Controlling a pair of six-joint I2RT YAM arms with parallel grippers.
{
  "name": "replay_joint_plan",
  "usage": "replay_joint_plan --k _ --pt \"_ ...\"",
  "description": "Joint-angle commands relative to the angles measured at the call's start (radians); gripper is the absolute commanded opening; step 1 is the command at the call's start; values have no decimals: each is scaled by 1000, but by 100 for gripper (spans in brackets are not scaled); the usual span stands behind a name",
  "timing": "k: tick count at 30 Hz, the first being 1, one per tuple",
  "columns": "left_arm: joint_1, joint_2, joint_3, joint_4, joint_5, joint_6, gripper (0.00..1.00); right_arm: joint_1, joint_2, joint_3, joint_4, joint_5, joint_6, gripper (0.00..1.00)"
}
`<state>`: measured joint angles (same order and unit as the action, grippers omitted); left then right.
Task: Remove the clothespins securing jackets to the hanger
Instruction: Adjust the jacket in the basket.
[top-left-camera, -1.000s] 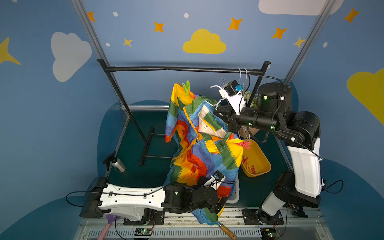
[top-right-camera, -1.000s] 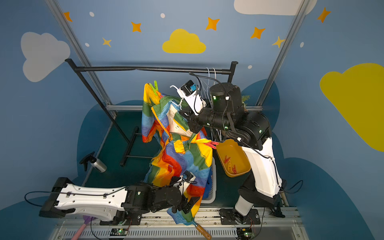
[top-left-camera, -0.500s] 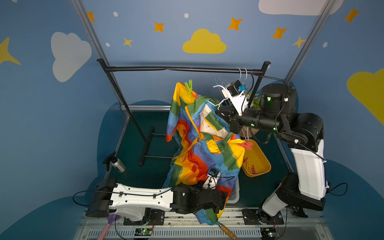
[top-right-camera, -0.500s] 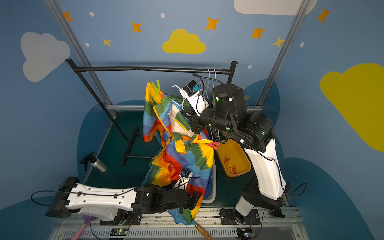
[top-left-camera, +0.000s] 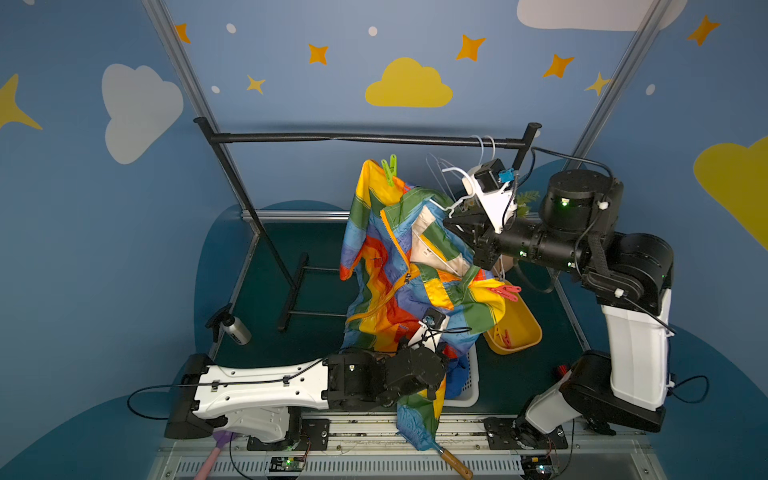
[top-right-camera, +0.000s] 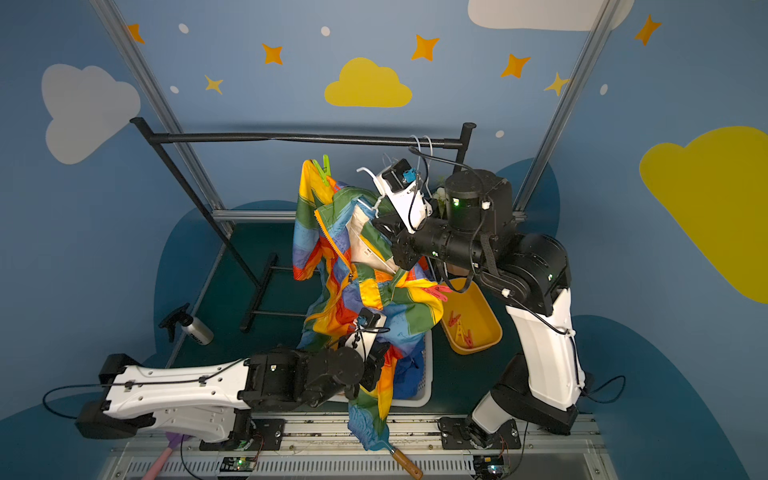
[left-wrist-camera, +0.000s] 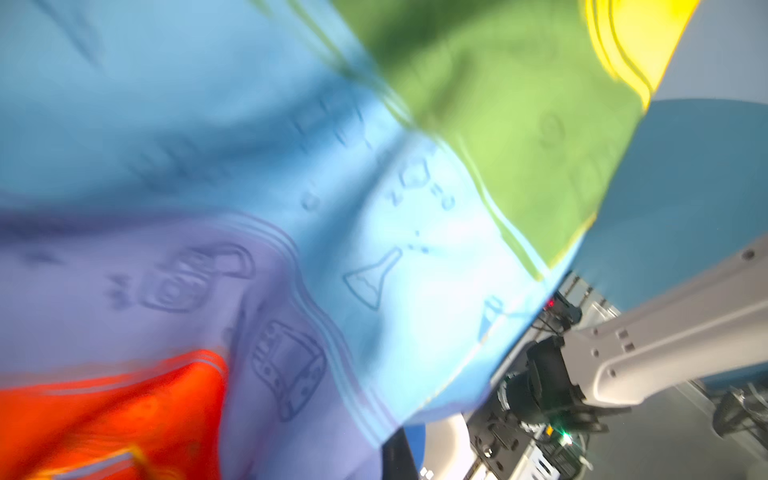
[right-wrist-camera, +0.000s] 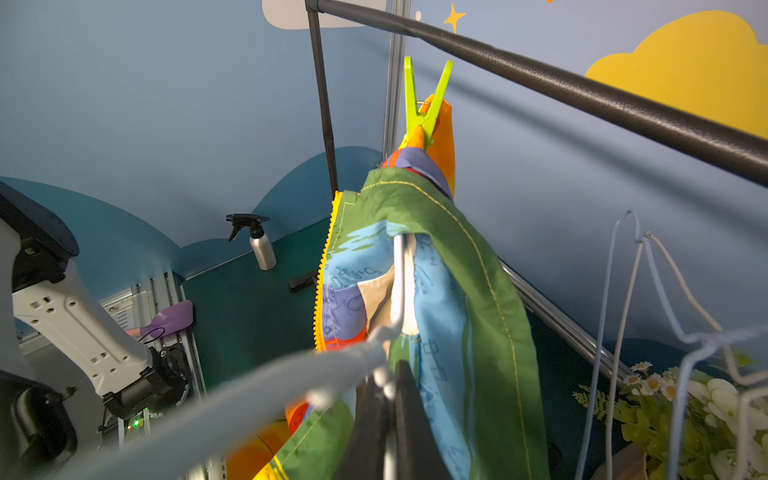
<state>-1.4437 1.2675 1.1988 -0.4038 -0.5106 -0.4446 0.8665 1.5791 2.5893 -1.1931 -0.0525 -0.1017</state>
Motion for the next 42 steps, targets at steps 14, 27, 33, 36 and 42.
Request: replay_joint_plan --k 14,27,33,36,42 --pt "78 137 194 76 -261 622 4 -8 -40 -41 105 -4 10 0" --pt "127 320 97 227 -236 442 4 -7 -71 -146 131 -90 35 0" --pt "118 416 158 228 -76 258 9 -6 -94 -227 182 -217 72 0" --pt "109 456 231 150 -74 232 25 -3 -91 -230 168 -281 73 0" --pt "41 357 190 -34 -155 170 73 -3 -204 -482 233 -313 44 0"
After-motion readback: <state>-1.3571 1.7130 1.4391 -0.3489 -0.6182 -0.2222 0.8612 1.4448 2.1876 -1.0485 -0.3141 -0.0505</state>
